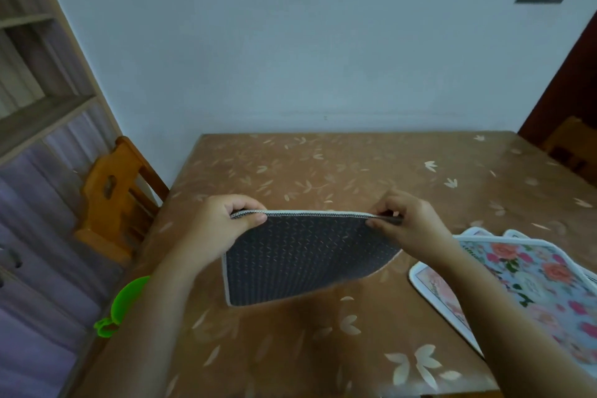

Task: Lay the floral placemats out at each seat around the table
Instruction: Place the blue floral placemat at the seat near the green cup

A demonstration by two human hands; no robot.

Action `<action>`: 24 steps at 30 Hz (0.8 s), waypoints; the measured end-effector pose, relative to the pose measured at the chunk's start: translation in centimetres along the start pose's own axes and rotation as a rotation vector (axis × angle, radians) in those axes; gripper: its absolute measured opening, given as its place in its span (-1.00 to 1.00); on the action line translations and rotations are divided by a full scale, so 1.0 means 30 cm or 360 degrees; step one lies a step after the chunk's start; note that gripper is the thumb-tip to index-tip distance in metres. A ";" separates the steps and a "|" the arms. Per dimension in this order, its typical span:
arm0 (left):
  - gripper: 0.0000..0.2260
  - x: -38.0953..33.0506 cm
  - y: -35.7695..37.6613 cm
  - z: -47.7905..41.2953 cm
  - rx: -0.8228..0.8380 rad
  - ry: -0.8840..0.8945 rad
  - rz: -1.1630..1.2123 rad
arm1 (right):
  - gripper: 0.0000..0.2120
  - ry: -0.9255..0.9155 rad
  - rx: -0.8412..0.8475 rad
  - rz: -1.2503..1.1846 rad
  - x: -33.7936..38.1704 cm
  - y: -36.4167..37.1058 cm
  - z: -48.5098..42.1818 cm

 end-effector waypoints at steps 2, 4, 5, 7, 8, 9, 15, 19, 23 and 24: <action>-0.86 -0.009 -0.003 -0.018 0.0047 0.0001 0.0020 | -0.96 0.0031 0.0028 0.0003 -0.003 -0.017 -0.005; -0.85 -0.023 -0.001 -0.041 0.0087 -0.0007 0.0005 | -0.96 0.0055 0.0030 0.0011 -0.012 -0.027 -0.016; -0.85 -0.031 0.001 -0.057 0.0124 -0.0011 -0.0016 | -0.96 0.0060 0.0027 0.0024 -0.018 -0.029 -0.024; -0.86 -0.055 0.003 -0.097 0.0210 0.0007 -0.0123 | -0.95 0.0074 0.0022 0.0055 -0.029 -0.032 -0.052; -0.87 -0.069 0.002 -0.120 0.0233 0.0033 -0.0191 | -0.94 0.0079 0.0007 0.0066 -0.033 -0.035 -0.071; -0.89 -0.084 0.000 -0.145 0.0226 0.0061 -0.0245 | -0.93 0.0076 -0.0022 0.0079 -0.035 -0.041 -0.092; -0.92 -0.178 -0.010 -0.229 -0.0317 0.0245 -0.0195 | -0.96 -0.0177 -0.0577 0.0212 0.006 -0.113 -0.192; -0.91 -0.129 0.051 -0.200 -0.0443 0.0419 -0.0180 | -0.95 -0.0255 -0.0783 0.0171 -0.059 -0.067 -0.137; -0.89 0.104 0.212 -0.138 -0.0266 0.0266 -0.0173 | -0.93 0.0018 -0.0560 -0.0033 -0.233 0.126 0.006; -0.89 0.174 0.261 -0.115 -0.0199 0.0181 -0.0176 | -0.93 0.0135 -0.0487 -0.0084 -0.278 0.181 0.045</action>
Point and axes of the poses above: each hand's wrist, its own z-axis away from the middle knuckle, its own y-axis out of the palm, x = y × z, the point moved 4 cm from there along -z, towards the middle knuckle, and after that the axes turned 8 degrees about -z, right-handed, at the moved point
